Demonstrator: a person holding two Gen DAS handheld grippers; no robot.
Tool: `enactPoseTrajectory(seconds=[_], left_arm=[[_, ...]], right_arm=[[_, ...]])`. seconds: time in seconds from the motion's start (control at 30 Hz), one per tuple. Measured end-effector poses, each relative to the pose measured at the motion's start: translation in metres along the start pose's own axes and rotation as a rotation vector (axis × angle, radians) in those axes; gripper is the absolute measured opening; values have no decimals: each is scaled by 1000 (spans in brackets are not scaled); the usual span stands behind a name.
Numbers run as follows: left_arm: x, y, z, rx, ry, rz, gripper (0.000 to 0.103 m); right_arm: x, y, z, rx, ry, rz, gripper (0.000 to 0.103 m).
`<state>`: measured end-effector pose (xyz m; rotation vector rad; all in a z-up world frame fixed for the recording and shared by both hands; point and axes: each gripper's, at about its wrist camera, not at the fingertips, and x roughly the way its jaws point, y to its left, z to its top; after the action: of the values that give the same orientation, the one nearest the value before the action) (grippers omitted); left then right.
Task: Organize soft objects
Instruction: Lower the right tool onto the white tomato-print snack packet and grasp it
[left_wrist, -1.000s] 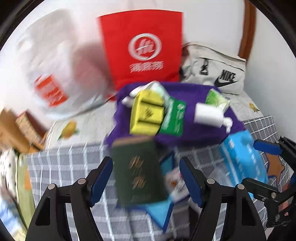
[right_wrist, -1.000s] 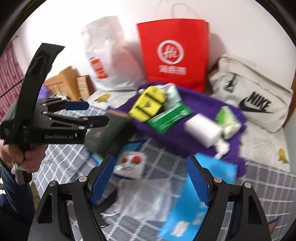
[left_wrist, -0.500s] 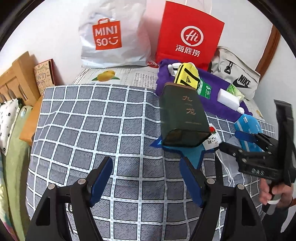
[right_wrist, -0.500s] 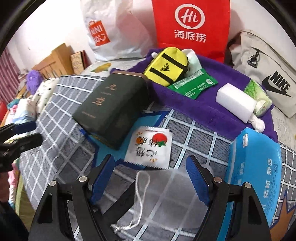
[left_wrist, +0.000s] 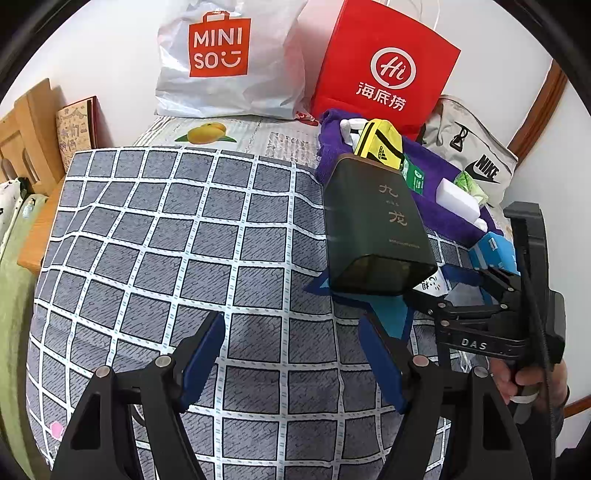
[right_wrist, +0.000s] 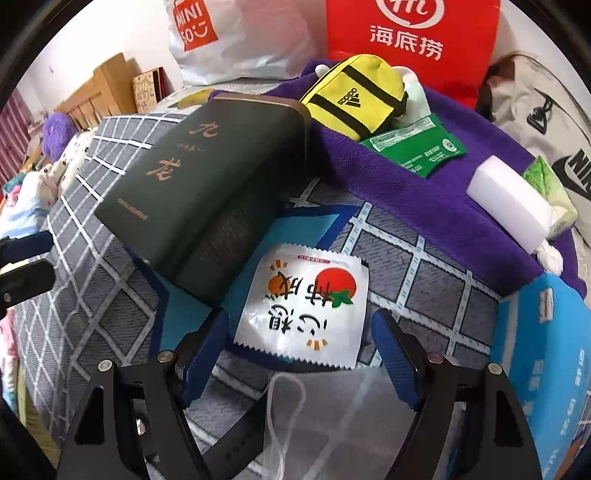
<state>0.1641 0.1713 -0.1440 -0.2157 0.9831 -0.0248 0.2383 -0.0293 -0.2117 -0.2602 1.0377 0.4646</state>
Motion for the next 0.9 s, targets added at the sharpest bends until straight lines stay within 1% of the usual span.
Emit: enactPoseTrajectory(seconds=[0.07, 0.13, 0.17, 0.27, 0.37, 0.4, 0.43, 0.47, 0.53, 0.67, 0.77, 0.83, 0.9], left_arm=[[3, 1, -1, -6, 11, 0, 73], [4, 2, -3, -12, 13, -3, 73], [5, 2, -4, -14, 14, -5, 73], [6, 1, -7, -24, 22, -9, 73], [6, -2, -11, -17, 26, -12, 73], [5, -4, -11, -15, 25, -15, 73], [4, -5, -13, -13, 24, -19, 73], [2, -7, -14, -9, 23, -24, 73], [-1, -9, -15, -5, 17, -30, 73], [-7, -12, -18, 4, 4, -32, 73], [-9, -10, -21, -6, 6, -26, 73], [-11, -7, -23, -19, 6, -27, 73], [-12, -4, -25, -30, 8, -39, 73]], right_arm=[[2, 0, 2, -13, -13, -13, 79], [3, -2, 2, -5, -28, -7, 79], [3, -2, 1, -7, -42, -11, 75], [-2, 2, -1, -49, -69, 5, 54], [-5, 4, -4, -73, -79, 0, 48], [-8, 4, -6, -78, -86, -1, 41], [-11, 3, -6, -75, -94, -1, 33], [-14, 0, -6, -64, -92, 12, 19], [-17, -8, -7, -34, -84, 55, 18], [-21, -8, -11, -41, -74, 60, 17], [-26, -3, -17, -29, -66, 109, 17], [-31, 6, -21, -56, -63, 119, 17], [-37, 16, -27, -85, -61, 147, 17]])
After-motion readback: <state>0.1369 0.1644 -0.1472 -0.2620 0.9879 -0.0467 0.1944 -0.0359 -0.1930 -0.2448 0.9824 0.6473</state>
